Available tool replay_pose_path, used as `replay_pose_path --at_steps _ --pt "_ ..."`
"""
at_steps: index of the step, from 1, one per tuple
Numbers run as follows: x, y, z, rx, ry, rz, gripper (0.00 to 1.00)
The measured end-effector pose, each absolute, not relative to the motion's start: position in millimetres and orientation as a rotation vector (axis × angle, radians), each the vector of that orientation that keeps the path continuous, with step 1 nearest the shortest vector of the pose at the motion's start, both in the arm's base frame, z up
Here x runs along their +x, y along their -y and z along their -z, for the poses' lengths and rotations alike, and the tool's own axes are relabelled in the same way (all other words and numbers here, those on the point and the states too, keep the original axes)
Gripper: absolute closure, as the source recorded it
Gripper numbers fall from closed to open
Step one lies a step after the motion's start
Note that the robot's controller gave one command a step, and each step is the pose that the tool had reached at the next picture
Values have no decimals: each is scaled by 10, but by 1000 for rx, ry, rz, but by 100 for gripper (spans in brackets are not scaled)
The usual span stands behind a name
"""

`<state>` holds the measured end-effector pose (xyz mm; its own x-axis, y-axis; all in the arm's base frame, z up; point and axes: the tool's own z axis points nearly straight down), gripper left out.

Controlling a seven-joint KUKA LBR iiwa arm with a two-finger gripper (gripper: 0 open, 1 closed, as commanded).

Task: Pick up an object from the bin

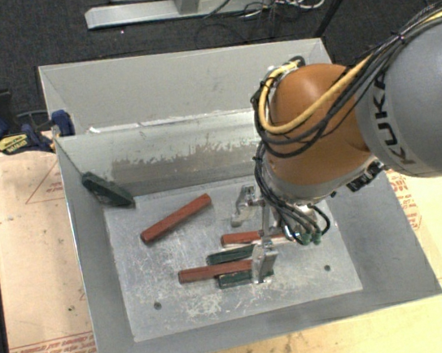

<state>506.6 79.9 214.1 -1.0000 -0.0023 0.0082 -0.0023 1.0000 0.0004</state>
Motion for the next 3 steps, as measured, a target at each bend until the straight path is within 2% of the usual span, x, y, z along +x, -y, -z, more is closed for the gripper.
replay_pose_path --at_steps 1,2,3 --pt "5082 -795 -2181 0 3141 2 0" --pt "5050 -720 -1734 18 3149 3 0" --pt "5263 -1116 -831 271 3166 9 100"
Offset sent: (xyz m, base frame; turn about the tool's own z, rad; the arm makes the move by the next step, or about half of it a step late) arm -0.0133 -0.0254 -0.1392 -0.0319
